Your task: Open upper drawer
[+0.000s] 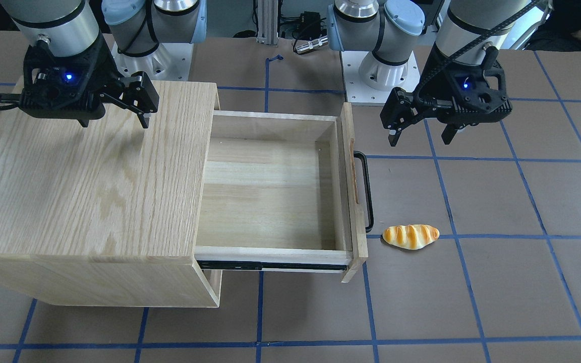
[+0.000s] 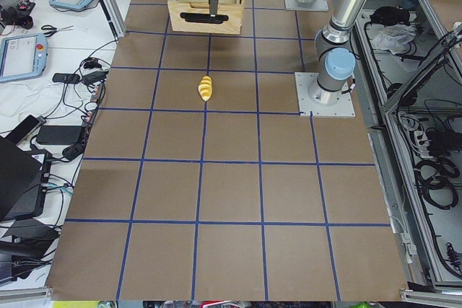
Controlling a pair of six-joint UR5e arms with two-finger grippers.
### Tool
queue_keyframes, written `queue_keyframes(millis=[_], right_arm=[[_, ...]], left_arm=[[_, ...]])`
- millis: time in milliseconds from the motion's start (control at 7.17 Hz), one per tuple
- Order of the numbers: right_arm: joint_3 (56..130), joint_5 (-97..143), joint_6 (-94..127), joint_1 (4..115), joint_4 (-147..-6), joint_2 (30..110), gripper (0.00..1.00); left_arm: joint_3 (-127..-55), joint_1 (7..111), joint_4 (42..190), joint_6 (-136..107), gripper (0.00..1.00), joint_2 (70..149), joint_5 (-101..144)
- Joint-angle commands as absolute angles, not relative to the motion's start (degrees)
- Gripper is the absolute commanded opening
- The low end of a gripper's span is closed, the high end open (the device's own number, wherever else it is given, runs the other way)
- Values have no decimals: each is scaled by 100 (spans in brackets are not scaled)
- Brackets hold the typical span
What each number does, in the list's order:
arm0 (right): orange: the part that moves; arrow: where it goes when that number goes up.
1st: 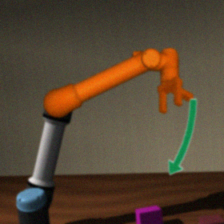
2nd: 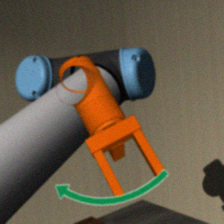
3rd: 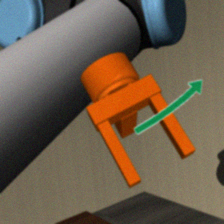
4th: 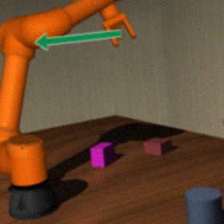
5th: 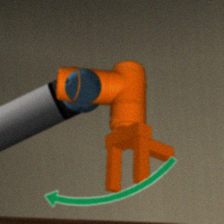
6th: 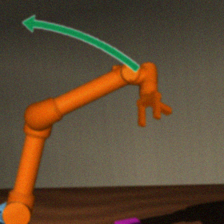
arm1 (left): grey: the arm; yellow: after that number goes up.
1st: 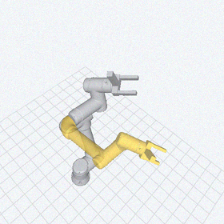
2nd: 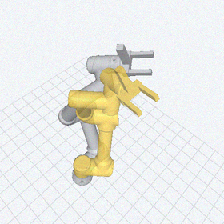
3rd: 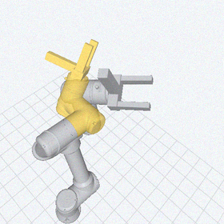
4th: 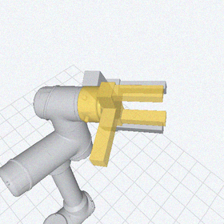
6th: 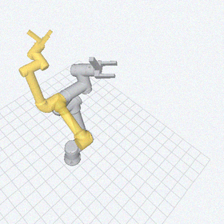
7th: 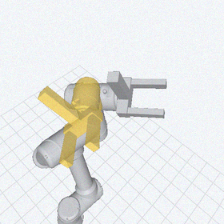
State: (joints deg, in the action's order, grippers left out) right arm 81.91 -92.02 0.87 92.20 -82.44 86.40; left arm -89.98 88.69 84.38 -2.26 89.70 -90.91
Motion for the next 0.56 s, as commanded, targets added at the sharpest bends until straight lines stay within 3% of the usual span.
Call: queue_keyframes(millis=[0,419], right_arm=[[8191,-9202,88,9220,-8244,8640,100],[8200,-9202,88,9220,-8244,8640,100]], left_arm=[[-9017,8868,8420,-194,100,8965,-9123],[-9009,8877,8420,-202,100,8974,-9088]])
